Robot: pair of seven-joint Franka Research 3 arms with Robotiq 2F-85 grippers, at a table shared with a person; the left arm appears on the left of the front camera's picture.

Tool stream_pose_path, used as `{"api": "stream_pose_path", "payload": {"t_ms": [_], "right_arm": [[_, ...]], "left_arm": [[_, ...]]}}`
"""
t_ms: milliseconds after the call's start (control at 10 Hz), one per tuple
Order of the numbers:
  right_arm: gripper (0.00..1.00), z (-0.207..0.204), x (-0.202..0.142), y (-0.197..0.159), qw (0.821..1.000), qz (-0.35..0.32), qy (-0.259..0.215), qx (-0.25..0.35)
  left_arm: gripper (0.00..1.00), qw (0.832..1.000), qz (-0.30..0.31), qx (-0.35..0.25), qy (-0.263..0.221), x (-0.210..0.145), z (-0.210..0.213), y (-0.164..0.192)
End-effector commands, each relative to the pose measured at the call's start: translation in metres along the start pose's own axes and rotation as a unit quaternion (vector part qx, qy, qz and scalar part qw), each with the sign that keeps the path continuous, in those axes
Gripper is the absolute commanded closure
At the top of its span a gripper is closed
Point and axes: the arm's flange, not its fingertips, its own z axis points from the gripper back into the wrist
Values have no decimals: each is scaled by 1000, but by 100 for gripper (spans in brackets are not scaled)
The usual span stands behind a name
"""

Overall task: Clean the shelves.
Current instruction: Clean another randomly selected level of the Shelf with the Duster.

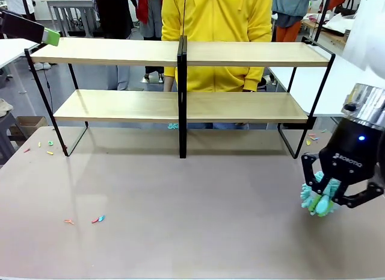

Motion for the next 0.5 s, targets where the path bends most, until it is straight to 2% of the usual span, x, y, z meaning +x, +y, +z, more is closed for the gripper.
{"api": "stream_pose_path", "payload": {"t_ms": [0,100,200,300,400], "right_arm": [[88,7,11,-7,993,112,30,-13],[88,15,13,-12,982,177,52,22],[88,23,16,-19,970,234,43,52],[88,25,19,-30,953,299,41,20],[88,28,26,-35,945,321,57,16]], "left_arm": [[0,1000,-4,2,1,-1,0,1],[0,1000,-4,2,1,-1,0,1],[0,1000,-4,2,1,-1,0,1],[0,1000,-4,2,1,-1,0,1],[0,1000,-4,2,1,-1,0,1]]}}
